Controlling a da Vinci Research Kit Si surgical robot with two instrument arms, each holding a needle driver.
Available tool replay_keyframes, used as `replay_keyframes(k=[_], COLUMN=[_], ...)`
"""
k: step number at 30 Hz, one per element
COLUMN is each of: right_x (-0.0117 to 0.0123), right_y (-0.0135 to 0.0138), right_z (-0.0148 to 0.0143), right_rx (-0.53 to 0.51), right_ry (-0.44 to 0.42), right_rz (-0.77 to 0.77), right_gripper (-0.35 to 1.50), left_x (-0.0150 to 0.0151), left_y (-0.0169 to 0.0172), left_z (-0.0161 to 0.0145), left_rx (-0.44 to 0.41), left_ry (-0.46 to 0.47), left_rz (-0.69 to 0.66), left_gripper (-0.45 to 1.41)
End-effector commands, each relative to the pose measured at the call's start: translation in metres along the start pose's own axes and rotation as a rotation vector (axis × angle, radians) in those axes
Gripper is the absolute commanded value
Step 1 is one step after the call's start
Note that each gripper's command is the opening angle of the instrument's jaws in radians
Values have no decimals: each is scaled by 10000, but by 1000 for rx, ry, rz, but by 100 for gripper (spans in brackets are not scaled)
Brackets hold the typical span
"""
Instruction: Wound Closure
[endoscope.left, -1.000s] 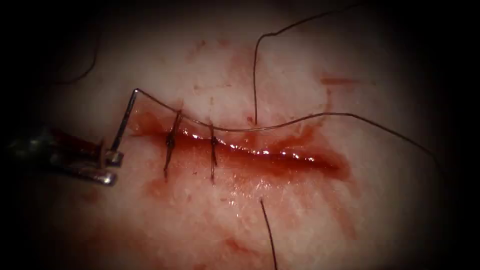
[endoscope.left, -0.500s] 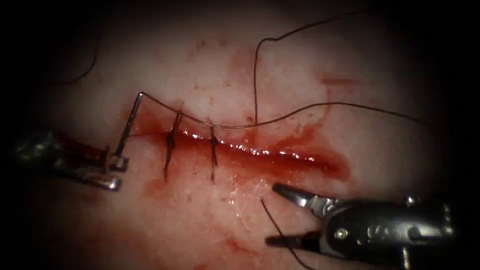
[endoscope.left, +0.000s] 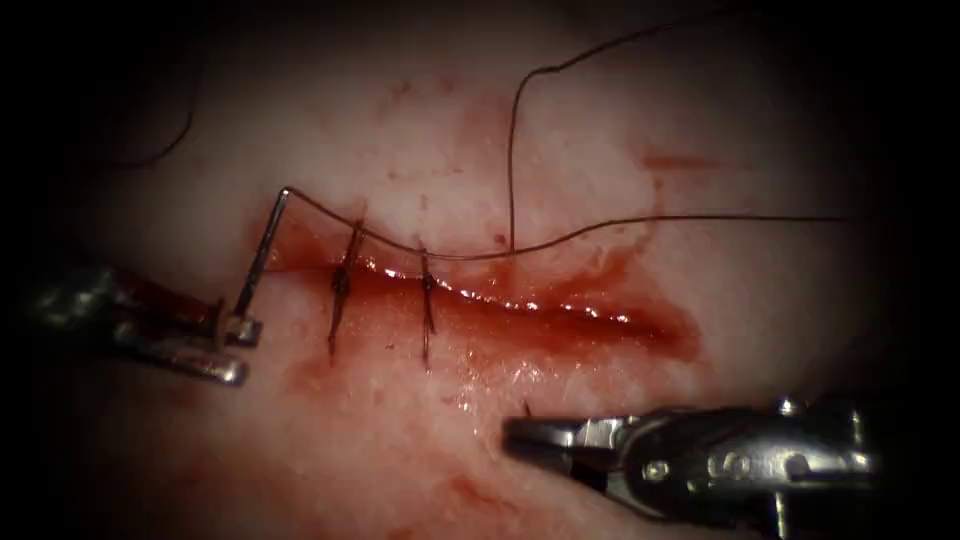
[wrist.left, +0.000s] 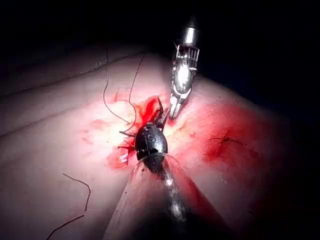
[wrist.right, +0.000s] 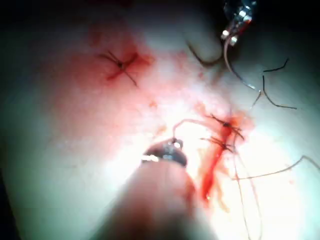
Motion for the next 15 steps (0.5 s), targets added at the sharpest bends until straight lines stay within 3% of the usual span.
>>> replay_keyframes(k=[1,4,8,15], right_x=[10,17,40,56], right_y=[-8,-14,-31,-51], right_z=[2,0,-4,-13], right_rx=[12,19,124,239], right_ry=[-2,-2,26,18], right_rz=[-2,-3,-12,-50], right_gripper=[-35,-35,-35,-35], left_x=[-6,-6,-6,-7], left_y=[-2,-2,-2,-2], left_z=[6,7,7,8], left_rx=[-2,-2,-3,-4], left_ry=[-3,-3,-3,-6], left_rz=[0,0,1,2], left_gripper=[-45,-45,-45,-45])
